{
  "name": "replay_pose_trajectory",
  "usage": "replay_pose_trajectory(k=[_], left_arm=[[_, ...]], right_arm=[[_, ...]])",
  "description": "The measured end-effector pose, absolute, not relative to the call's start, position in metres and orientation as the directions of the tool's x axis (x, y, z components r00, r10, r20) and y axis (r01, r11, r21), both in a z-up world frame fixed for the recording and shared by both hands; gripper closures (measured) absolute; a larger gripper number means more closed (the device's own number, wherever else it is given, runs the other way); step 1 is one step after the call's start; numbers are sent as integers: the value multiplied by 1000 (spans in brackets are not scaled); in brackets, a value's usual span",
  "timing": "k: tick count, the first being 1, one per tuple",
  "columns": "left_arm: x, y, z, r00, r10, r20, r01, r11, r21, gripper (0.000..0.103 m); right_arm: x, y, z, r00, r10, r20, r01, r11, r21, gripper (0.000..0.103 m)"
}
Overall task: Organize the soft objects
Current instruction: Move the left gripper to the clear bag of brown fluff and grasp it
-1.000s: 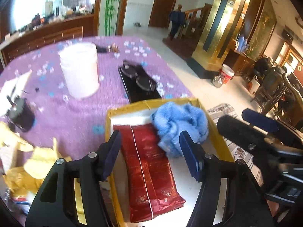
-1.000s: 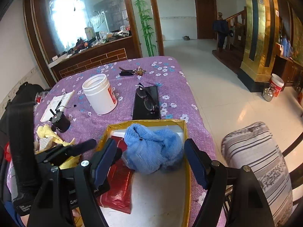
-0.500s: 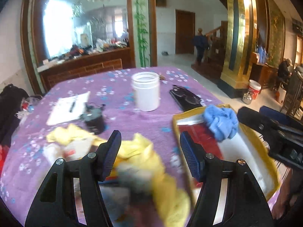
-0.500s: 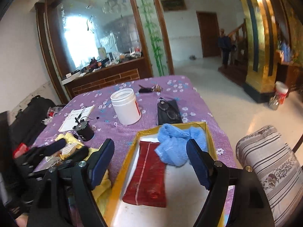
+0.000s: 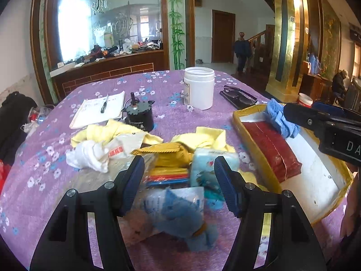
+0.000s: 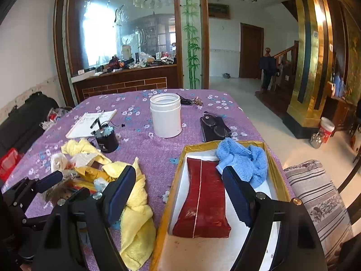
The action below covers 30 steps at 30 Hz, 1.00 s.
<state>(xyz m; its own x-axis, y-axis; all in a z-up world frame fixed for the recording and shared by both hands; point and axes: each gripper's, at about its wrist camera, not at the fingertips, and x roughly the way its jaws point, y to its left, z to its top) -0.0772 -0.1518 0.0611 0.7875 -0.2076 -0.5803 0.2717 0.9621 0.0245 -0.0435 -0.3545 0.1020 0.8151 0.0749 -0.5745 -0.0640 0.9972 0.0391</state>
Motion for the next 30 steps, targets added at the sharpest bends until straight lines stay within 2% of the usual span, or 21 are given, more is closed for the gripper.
replay_pose_trajectory(k=[5, 7, 14, 24, 30], left_arm=[[-79, -130, 59, 780, -228, -583, 273, 962, -10, 38], [-82, -116, 58, 778, -239, -581, 270, 962, -34, 38], [-87, -70, 53, 740, -289, -607, 261, 956, -138, 38], [-91, 10, 50, 637, -447, -628, 253, 891, -377, 38], [-93, 37, 47, 599, -456, -659, 217, 884, -414, 38]], right_arm=[[-51, -346, 105, 801, 153, -578, -136, 988, 73, 23], [-56, -352, 107, 783, 239, -575, -187, 971, 148, 24], [-59, -346, 98, 724, 361, -588, -238, 931, 278, 24], [-60, -335, 86, 688, 413, -597, -268, 909, 320, 24], [-61, -333, 86, 684, 427, -591, -289, 903, 318, 24]])
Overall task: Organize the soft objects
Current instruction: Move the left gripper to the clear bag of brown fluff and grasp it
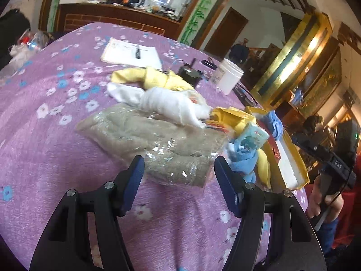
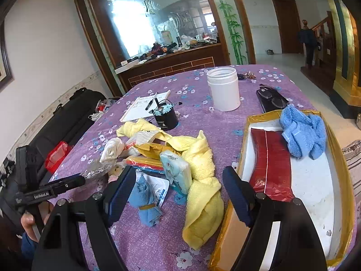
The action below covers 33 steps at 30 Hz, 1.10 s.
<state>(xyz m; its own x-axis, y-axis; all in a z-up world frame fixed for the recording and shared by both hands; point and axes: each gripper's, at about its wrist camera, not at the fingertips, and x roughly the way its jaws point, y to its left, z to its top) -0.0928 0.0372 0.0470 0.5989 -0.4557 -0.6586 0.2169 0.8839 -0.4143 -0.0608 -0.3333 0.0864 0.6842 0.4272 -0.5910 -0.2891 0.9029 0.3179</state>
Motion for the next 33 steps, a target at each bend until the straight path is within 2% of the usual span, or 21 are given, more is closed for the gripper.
replay_pose_trajectory(k=[2, 5, 8, 11, 15, 22, 25, 30, 31, 33], left_arm=[[-92, 45, 49, 614, -409, -675, 174, 904, -390, 38], [-88, 70, 50, 656, -245, -714, 29, 953, -300, 38], [-87, 97, 52, 670, -167, -724, -73, 955, -288, 38], [-89, 118, 58, 676, -155, -720, -118, 942, -314, 38], [-75, 120, 57, 632, -232, -740, -105, 920, -378, 38], [-21, 89, 30, 532, -214, -819, -172, 920, -352, 37], [-4, 75, 28, 518, -175, -837, -176, 936, -305, 37], [20, 46, 10, 455, -38, -889, -186, 973, -137, 35], [22, 42, 7, 468, -4, -883, -189, 976, -105, 31], [24, 40, 3, 511, 19, -859, -186, 979, -89, 31]], right_arm=[[-62, -333, 86, 683, 432, -588, -294, 901, 320, 24], [-62, -334, 86, 685, 436, -584, -297, 899, 323, 24], [-63, -336, 86, 687, 438, -579, -298, 897, 325, 24], [-64, -338, 84, 684, 447, -577, -301, 893, 334, 24], [-62, -338, 80, 674, 467, -573, -306, 882, 359, 24], [-66, -335, 80, 669, 483, -565, -329, 874, 358, 24], [-68, -341, 80, 676, 477, -562, -321, 877, 358, 24], [-66, -349, 76, 678, 472, -564, -302, 878, 371, 24], [-66, -348, 76, 676, 474, -564, -302, 877, 374, 24], [-68, -347, 75, 675, 476, -564, -307, 876, 372, 24]])
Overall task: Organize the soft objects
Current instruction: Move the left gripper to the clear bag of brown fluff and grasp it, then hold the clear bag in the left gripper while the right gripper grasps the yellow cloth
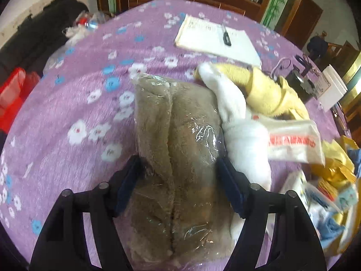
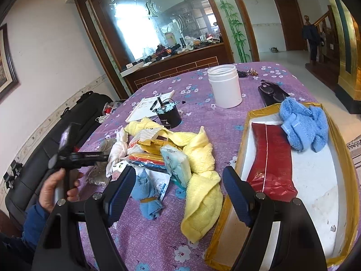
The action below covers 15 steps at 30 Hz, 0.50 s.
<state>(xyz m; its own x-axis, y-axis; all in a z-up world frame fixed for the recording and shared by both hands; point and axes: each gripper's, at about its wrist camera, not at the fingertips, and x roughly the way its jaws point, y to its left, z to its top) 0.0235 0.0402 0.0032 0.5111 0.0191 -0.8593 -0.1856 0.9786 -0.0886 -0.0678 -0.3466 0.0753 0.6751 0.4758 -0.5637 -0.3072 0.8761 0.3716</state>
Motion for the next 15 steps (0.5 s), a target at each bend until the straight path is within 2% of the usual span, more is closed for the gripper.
replay_pose_trajectory(k=[1, 3, 4, 5, 6, 8, 12, 15], left_arm=[[23, 42, 2, 530, 22, -848, -188, 978, -93, 31], [20, 47, 2, 559, 17, -829, -190, 976, -108, 46], [18, 54, 1, 577, 3, -817, -191, 973, -132, 65], [15, 64, 0, 587, -26, -809, -196, 965, -173, 77], [11, 72, 1, 591, -58, -805, -194, 958, -212, 84], [1, 91, -1, 597, -162, -786, -178, 928, -327, 87], [-31, 105, 7, 631, -188, -753, -137, 928, -346, 87], [-48, 107, 18, 659, -225, -718, -95, 922, -375, 87]], right_arm=[[-69, -346, 75, 674, 476, -565, -310, 877, 368, 24], [-69, -344, 76, 676, 469, -569, -312, 881, 356, 24], [-69, -345, 77, 679, 462, -570, -307, 884, 352, 24], [-69, -347, 78, 683, 454, -571, -298, 888, 350, 24], [-68, -350, 79, 688, 446, -573, -288, 892, 348, 24], [-66, -353, 80, 693, 433, -576, -277, 898, 342, 24], [-58, -349, 80, 668, 414, -619, -282, 910, 304, 24], [-48, -337, 73, 579, 443, -684, -356, 893, 277, 24]])
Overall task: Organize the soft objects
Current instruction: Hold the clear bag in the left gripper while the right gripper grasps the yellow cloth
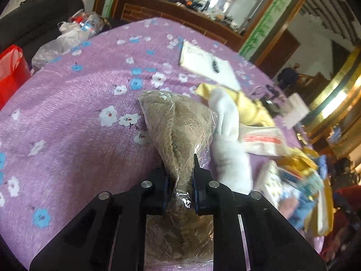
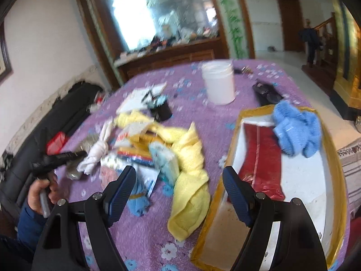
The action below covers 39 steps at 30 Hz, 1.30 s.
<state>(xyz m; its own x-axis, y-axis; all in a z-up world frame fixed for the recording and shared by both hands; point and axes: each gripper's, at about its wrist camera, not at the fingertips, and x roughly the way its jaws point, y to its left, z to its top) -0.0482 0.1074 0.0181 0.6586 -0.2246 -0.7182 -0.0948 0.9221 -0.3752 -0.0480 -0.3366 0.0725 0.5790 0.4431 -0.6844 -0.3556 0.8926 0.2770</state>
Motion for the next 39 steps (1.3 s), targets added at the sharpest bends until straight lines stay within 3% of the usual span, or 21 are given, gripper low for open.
replay_pose_trajectory(k=[4, 6, 12, 22, 32, 34, 36, 39], left_arm=[[-61, 101, 40, 701, -246, -669, -29, 928, -371, 87], [-62, 97, 47, 707, -270, -653, -3, 923, -385, 87], [-68, 83, 59, 720, -313, -619, 70, 920, -385, 87], [-67, 81, 61, 696, -331, -637, 88, 920, -382, 87], [-63, 73, 51, 675, -358, -645, 115, 915, -388, 87], [-62, 72, 49, 672, -361, -646, 116, 913, -390, 87], [-62, 72, 48, 669, -366, -647, 120, 912, -392, 87], [-59, 73, 46, 666, -367, -650, 116, 911, -396, 88]], right_arm=[[-37, -315, 66, 513, 389, -765, -449, 882, 146, 28], [-30, -304, 64, 493, 336, -803, -482, 874, 70, 44], [-5, -296, 48, 475, 176, -862, -479, 873, -86, 47], [15, -316, 70, 501, 250, -829, -402, 915, 33, 47], [54, -302, 50, 387, 338, -858, -418, 894, 164, 47], [58, -300, 49, 321, 434, -842, -427, 860, 281, 47], [50, -295, 51, 185, 620, -762, -462, 740, 489, 48], [41, -291, 65, 304, 516, -801, -475, 811, 342, 49]])
